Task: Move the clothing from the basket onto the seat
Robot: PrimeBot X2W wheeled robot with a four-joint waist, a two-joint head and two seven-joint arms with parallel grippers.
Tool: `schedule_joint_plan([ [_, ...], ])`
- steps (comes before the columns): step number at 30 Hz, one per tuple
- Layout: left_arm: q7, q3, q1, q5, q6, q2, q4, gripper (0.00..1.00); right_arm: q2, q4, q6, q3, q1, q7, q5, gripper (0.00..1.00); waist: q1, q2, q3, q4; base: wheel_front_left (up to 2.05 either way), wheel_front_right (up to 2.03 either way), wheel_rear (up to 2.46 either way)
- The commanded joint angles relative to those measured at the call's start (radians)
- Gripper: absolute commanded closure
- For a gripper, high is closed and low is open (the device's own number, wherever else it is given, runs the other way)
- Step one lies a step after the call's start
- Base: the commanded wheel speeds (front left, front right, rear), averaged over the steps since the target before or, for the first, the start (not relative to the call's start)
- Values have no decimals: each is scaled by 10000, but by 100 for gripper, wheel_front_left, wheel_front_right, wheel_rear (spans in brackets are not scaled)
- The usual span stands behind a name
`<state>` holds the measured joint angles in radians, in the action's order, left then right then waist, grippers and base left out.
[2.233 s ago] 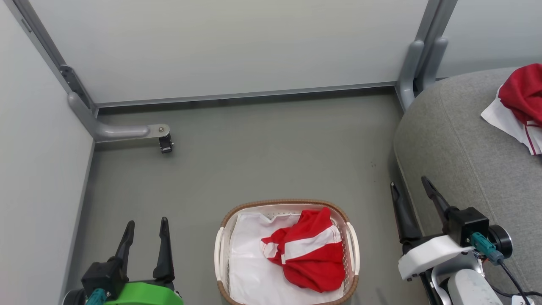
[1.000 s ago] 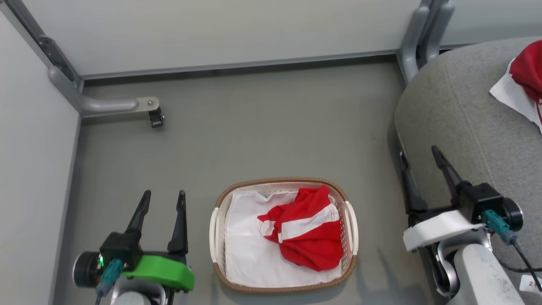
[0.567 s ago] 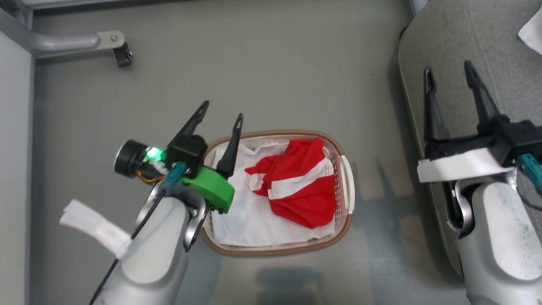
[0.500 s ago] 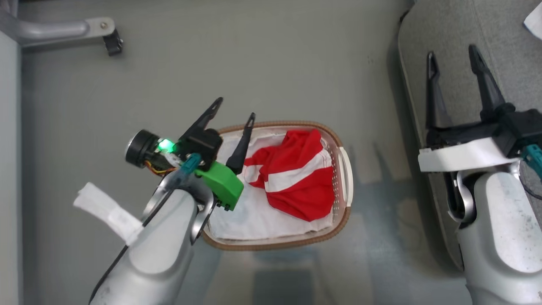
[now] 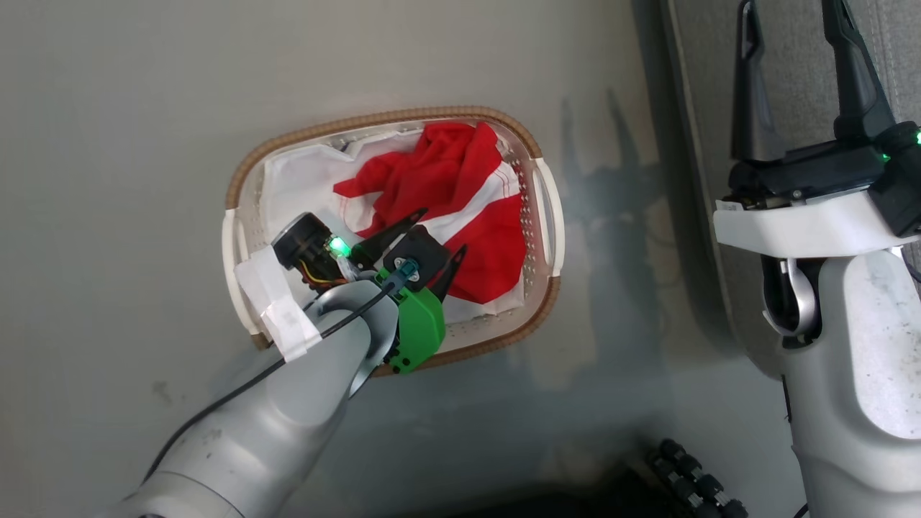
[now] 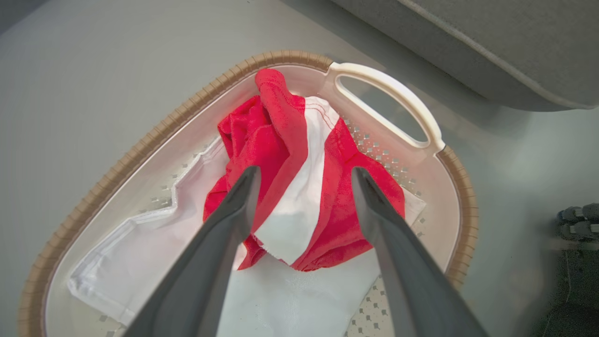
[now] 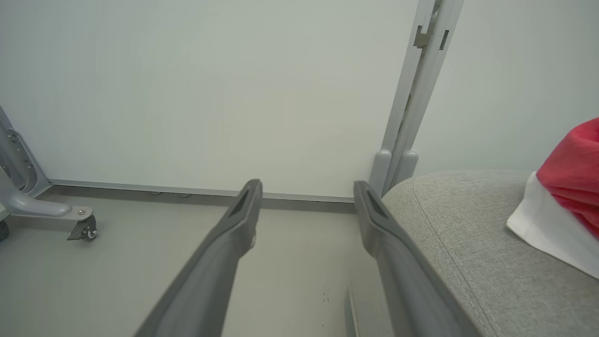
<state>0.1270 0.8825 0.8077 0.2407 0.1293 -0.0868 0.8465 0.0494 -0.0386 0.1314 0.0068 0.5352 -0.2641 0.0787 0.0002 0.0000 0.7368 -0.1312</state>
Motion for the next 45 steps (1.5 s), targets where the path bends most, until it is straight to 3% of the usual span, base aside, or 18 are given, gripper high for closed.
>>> schedule_joint_plan([
  [1,137,154,418,-39,15,-198,195,0,22,-148,-14,-16,164,-6,76,0,-2,0,1069,-826,0,0,0],
  [18,-68,441,1788,-117,-451,-189,2776,0,22,-508,-14,168,334,-6,547,0,-2,0,1860,-1261,0,0,0],
  [19,-68,453,1801,-112,-481,-171,2844,5,22,-504,-14,172,345,-6,547,0,-2,0,1869,-1272,0,0,0],
  [20,-73,460,1828,-88,-494,-148,2940,27,22,-490,-14,176,354,-6,564,0,-2,0,1879,-1282,0,0,0],
  [22,-1,454,1885,-39,-493,-104,3067,83,22,-453,-14,177,372,-4,569,0,-2,0,1885,-1288,0,0,0],
  [23,72,438,1887,8,-505,-64,3092,100,21,-434,-14,169,382,-4,547,0,-2,0,1875,-1277,0,0,0],
  [34,1169,730,1487,111,-406,233,2733,100,27,282,-14,2,58,-6,44,0,-2,0,711,-632,0,0,0],
  [45,1385,846,918,902,14,186,627,100,34,1912,-14,-291,-1323,-4,-670,0,-2,0,-2533,445,0,0,0],
])
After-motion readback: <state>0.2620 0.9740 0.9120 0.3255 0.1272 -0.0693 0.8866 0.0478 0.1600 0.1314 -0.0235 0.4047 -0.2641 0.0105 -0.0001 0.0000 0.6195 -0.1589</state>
